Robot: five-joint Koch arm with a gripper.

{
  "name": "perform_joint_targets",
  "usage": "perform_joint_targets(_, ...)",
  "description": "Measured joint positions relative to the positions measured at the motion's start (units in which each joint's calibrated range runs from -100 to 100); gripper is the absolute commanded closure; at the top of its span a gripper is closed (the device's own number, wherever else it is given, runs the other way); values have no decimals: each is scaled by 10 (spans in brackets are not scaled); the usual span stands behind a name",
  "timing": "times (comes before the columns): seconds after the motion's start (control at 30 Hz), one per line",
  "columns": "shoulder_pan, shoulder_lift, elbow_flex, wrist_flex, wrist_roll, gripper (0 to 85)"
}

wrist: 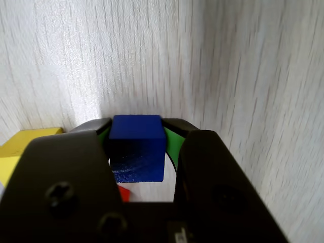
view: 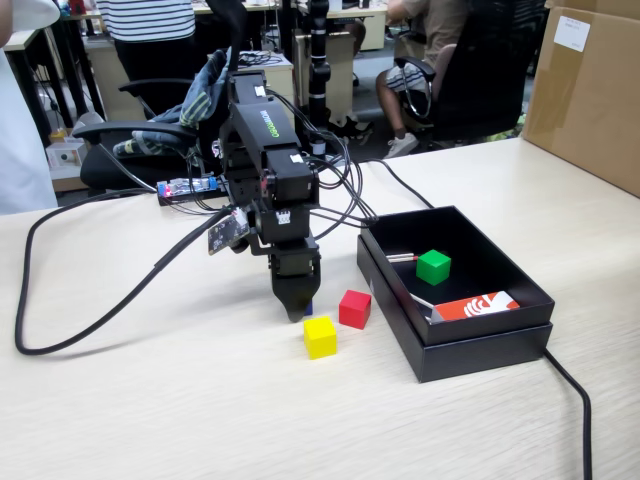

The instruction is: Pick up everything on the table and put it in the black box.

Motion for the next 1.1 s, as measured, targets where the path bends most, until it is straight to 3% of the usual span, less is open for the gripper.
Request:
perform_joint_targets(0.17, 6, -122, 5, 3, 1, 799)
perform_joint_targets(0.3, 57, -239, 71, -2, 2, 798)
perform_joint_targets(0.33, 93, -252, 99, -2, 2, 798)
perform_joint_targets(0.53, 155, -173, 166, -3, 21, 798)
perform_joint_targets(1.0, 157, 22, 180, -3, 51, 785)
perform_joint_targets(1.1, 158, 41, 181, -3, 55, 717)
